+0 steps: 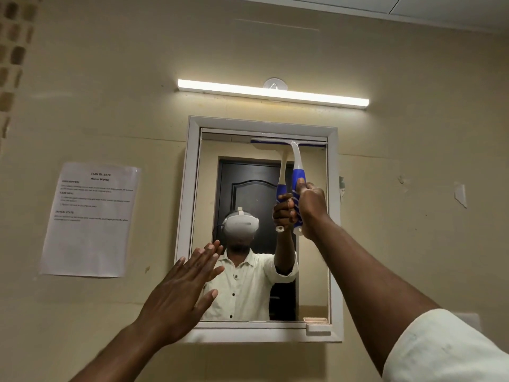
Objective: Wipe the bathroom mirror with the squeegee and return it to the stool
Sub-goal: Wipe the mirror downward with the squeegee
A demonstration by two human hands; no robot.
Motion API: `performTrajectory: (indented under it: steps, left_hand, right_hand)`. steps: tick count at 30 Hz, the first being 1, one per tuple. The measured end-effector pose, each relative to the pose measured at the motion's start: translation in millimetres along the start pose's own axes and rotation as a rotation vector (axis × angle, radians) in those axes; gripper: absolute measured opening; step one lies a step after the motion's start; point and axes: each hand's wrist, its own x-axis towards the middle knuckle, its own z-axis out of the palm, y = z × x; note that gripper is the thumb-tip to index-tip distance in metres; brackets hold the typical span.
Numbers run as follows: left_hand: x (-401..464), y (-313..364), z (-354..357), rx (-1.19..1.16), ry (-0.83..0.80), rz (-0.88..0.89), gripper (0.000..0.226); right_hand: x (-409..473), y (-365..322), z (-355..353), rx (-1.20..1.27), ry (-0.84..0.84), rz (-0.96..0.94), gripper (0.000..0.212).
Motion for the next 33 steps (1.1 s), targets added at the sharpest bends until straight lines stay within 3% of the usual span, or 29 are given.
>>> performTrajectory:
  steps: [15, 33]
  left_hand:
    - [0.3, 21.1, 5.2, -0.020, -0.071, 0.035, 0.067]
    - [-43.6, 49.9, 23.9, -0.085, -0.216, -0.001, 0.068]
  right_hand:
    - [-35.2, 38.4, -17.8, -0.014, 0.009, 0.055, 0.038]
    - [-155.6, 128.2, -51.2, -0.122, 0.060, 0.220, 0.026]
